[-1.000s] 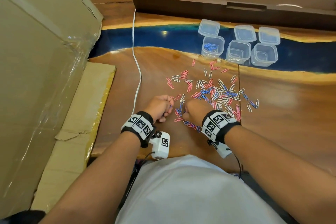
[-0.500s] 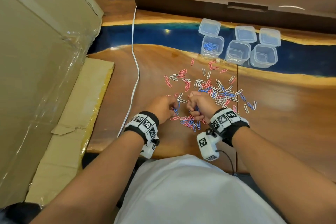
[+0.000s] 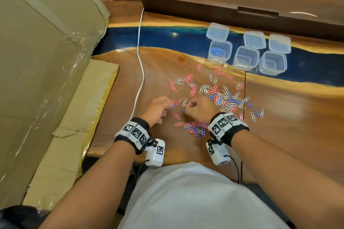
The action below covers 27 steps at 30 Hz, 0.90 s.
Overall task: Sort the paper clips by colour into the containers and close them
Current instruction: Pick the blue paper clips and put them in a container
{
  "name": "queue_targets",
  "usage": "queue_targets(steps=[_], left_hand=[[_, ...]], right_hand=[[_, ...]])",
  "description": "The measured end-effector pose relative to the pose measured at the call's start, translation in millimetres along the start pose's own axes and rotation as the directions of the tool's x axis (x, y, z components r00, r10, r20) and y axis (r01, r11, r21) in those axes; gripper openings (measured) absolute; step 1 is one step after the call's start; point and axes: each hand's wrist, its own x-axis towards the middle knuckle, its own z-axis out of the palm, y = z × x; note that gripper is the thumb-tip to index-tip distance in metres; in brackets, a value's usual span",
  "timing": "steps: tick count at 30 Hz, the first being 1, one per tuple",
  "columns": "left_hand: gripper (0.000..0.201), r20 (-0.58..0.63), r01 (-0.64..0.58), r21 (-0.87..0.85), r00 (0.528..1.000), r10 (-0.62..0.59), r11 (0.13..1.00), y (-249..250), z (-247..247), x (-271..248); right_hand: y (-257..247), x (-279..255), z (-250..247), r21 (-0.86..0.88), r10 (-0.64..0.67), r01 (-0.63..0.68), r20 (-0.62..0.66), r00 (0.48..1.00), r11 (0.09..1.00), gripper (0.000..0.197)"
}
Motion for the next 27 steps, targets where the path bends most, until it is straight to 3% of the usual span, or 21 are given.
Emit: queue_targets(steps=[3,7,10,13,15,17,18,19,20,22,24,27], left_hand=[[0.016,0.095,0.056,-0.267,0.995,-0.032,0.962,-1,-4,-8],[0.022,0.198,0.065,-0.414,0.98,0.02,0.908,-3,-5,-16],[0.021,0.235,0.089,-0.42,0.972,0.014,0.903,-1,0,-17],[0.03,0.202,0.1,-0.267,0.978,-0.046,0.959,-2,11,-16],[0.029,0.131,-0.019,0.065,0.991,0.011,0.998,-4,21,-17],[0.018,0.164,-0.188,0.446,0.978,0.126,0.875,-10,32,-19],[0.012,0.196,-0.237,0.558,0.969,0.152,0.795,-14,37,-20],[0.008,0.211,-0.266,0.641,0.963,0.168,0.72,-17,41,-20],[0.008,0.213,-0.285,0.708,0.958,0.19,0.646,-21,44,-20],[0.01,0.202,-0.301,0.794,0.95,0.237,0.529,-25,48,-21],[0.008,0.212,-0.315,0.83,0.942,0.262,0.461,-26,49,-21],[0.011,0.225,-0.318,0.849,0.94,0.257,0.421,-22,51,-22]], right_hand=[[-7,0,7,-0.222,-0.027,0.026,-0.001,1.0,0.975,0.005],[-15,1,9,-0.347,-0.03,0.047,0.054,0.998,0.937,0.006],[-15,-2,5,-0.442,-0.037,0.088,0.124,0.992,0.893,0.032],[-5,-5,0,-0.48,-0.089,0.142,0.132,0.987,0.866,0.031],[3,-8,-8,-0.345,-0.071,0.096,0.083,0.994,0.934,0.029],[13,-11,-19,0.134,0.051,-0.058,0.056,0.997,0.989,0.024],[18,-14,-25,0.431,0.132,-0.172,0.122,0.984,0.886,0.022],[24,-20,-29,0.661,0.161,-0.267,0.218,0.963,0.701,0.02],[30,-28,-33,0.794,0.128,-0.322,0.3,0.945,0.515,0.017],[37,-41,-36,0.889,0.011,-0.348,0.361,0.932,0.297,0.007],[43,-50,-34,0.917,-0.072,-0.338,0.359,0.93,0.21,0.007],[51,-54,-31,0.917,-0.079,-0.327,0.353,0.932,0.228,0.021]])
